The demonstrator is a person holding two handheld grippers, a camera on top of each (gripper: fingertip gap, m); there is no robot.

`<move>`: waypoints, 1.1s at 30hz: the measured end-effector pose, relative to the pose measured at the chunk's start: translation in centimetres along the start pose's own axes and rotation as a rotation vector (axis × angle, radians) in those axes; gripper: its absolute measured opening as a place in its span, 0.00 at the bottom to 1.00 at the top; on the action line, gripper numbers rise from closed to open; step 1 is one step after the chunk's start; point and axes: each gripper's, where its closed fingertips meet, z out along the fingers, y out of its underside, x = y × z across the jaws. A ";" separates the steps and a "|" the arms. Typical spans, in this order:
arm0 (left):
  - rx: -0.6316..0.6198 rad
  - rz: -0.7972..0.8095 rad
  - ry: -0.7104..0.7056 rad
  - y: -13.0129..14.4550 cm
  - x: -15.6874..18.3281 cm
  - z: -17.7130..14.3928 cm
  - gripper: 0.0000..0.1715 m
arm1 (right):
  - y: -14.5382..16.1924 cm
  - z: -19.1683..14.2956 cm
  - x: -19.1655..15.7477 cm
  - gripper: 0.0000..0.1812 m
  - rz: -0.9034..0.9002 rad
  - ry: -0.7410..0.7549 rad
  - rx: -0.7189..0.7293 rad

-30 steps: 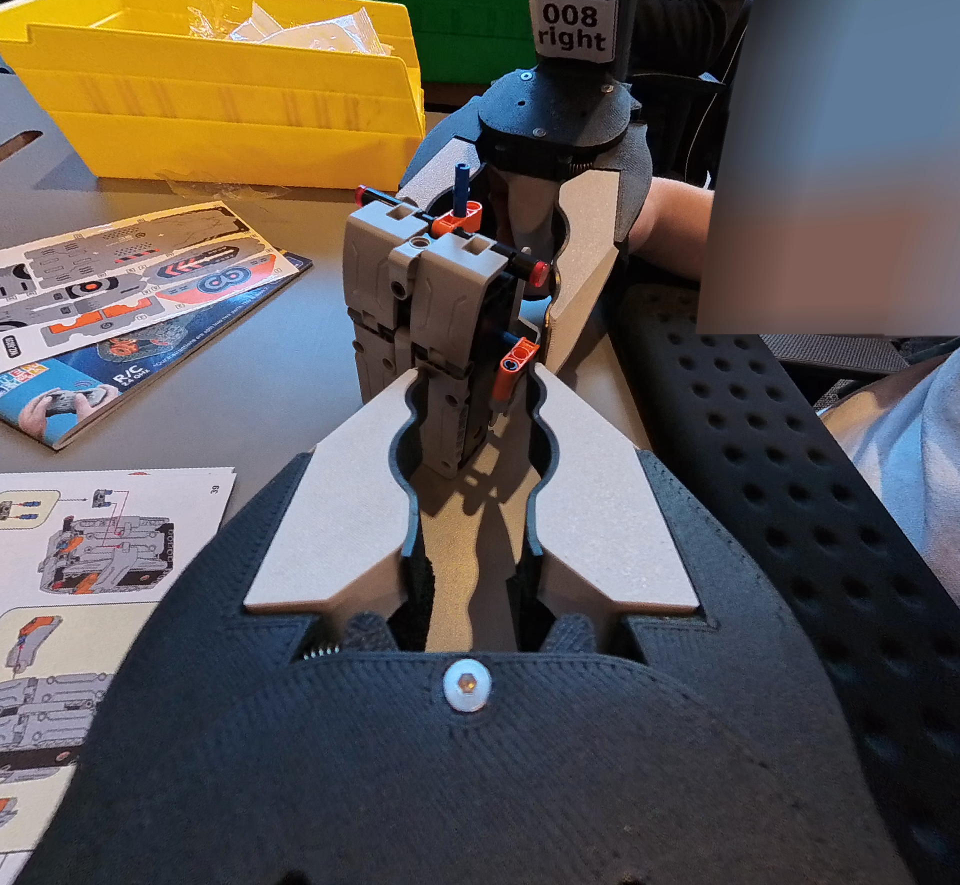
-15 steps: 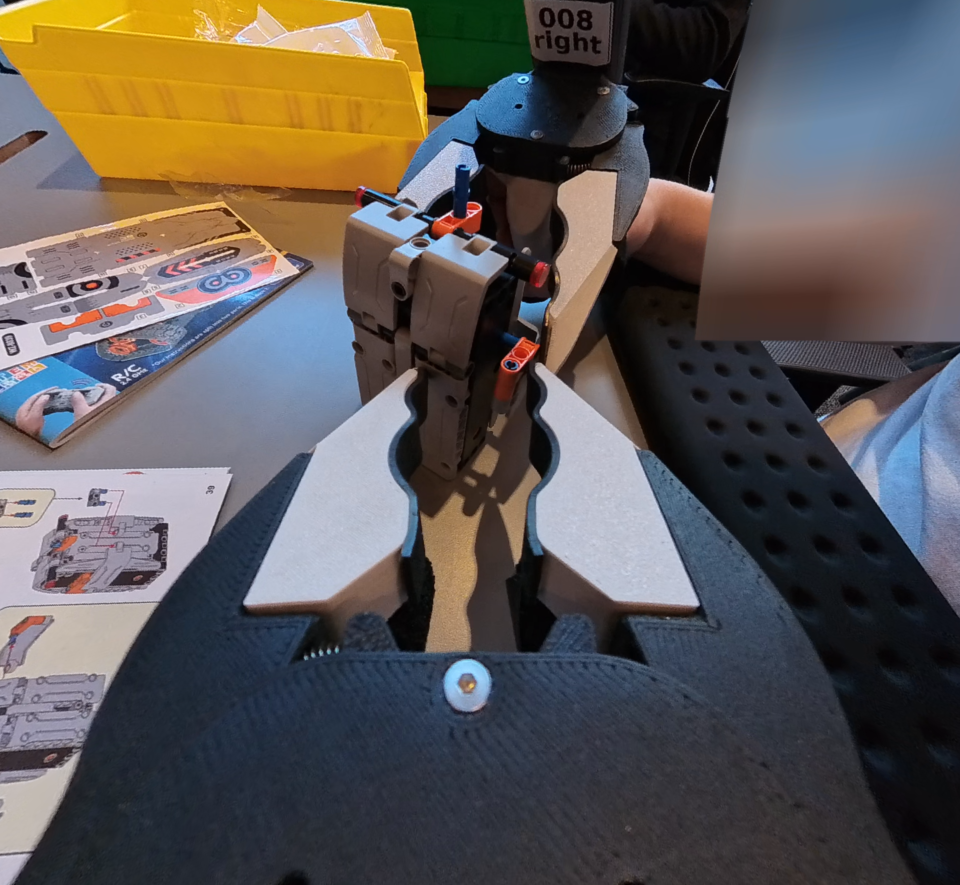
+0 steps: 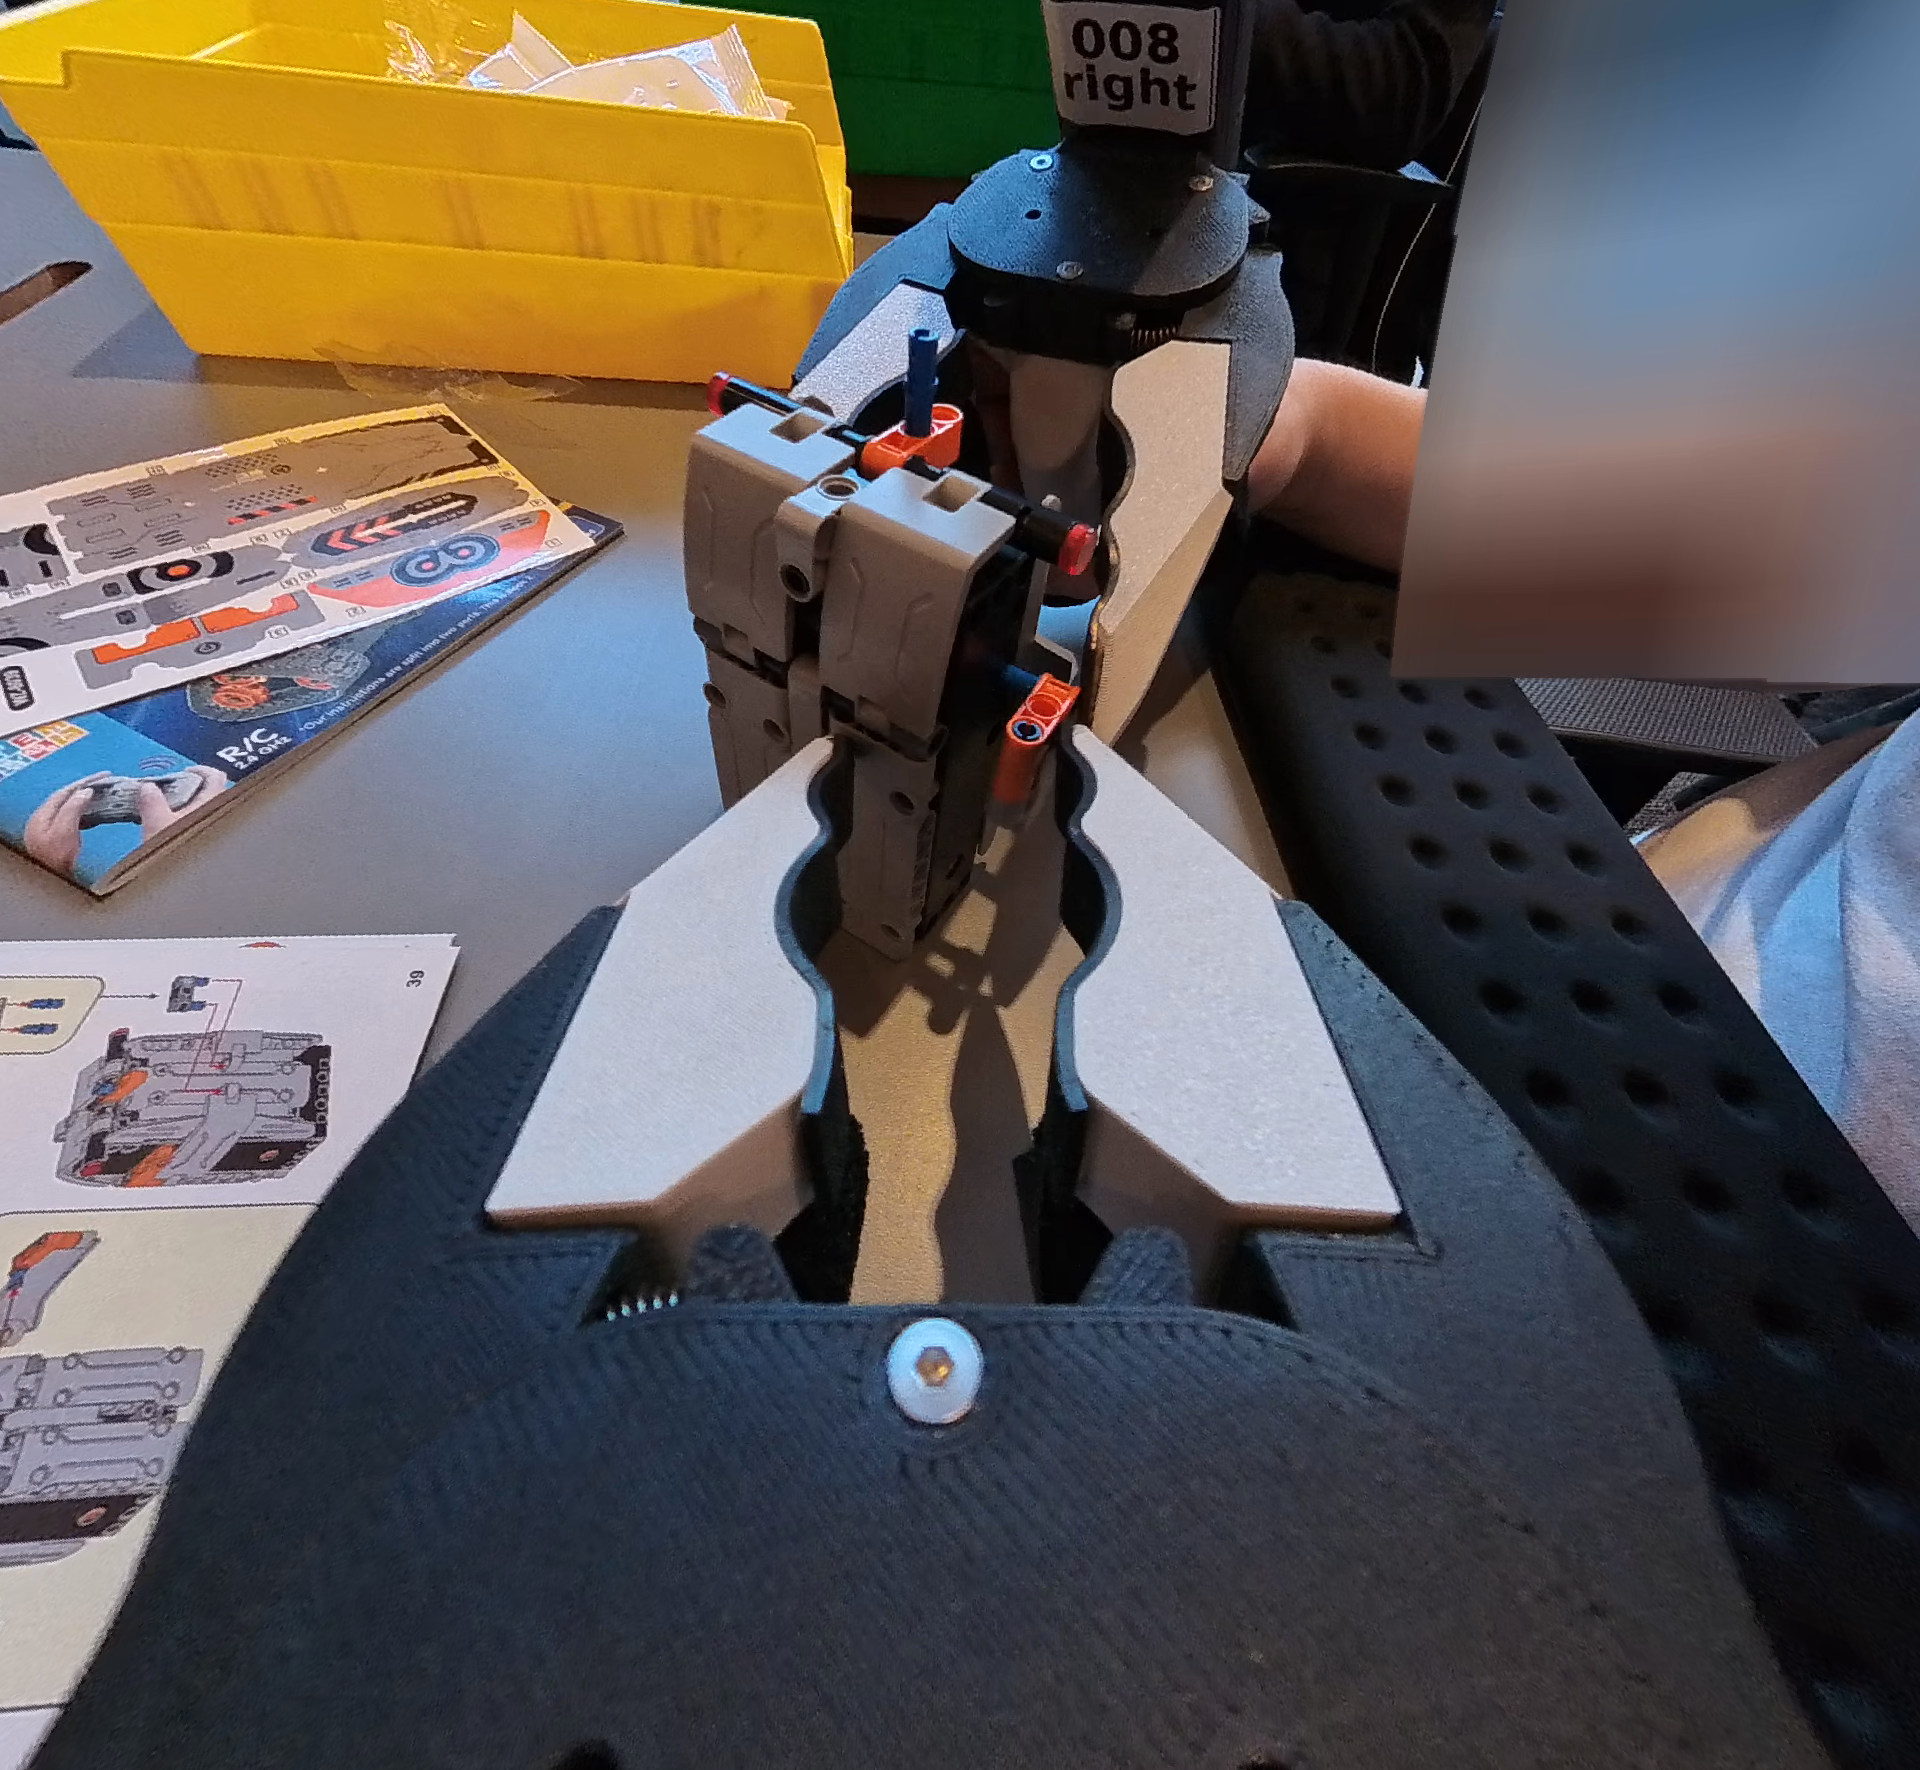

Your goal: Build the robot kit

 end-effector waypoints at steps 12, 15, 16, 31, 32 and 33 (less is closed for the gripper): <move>0.010 -0.005 0.010 0.0 0.0 0.0 0.23 | 0.0 -0.1 0.0 0.43 0.010 -0.014 0.011; 0.011 -0.008 0.011 0.0 0.0 0.0 0.23 | -0.1 -0.2 0.0 0.43 0.018 -0.018 0.016; 0.010 -0.007 0.010 0.0 0.0 0.0 0.23 | -0.1 -0.2 0.0 0.43 0.015 -0.016 0.015; 0.018 0.002 0.021 0.1 0.4 0.1 0.16 | 0.0 0.0 -0.1 0.45 0.008 -0.006 0.007; 0.020 -0.005 0.026 0.1 0.4 0.1 0.17 | 0.0 -0.1 -0.1 0.45 0.012 -0.009 0.008; 0.021 -0.010 0.029 0.1 0.4 0.1 0.17 | 0.0 -0.1 -0.1 0.45 0.017 -0.011 0.010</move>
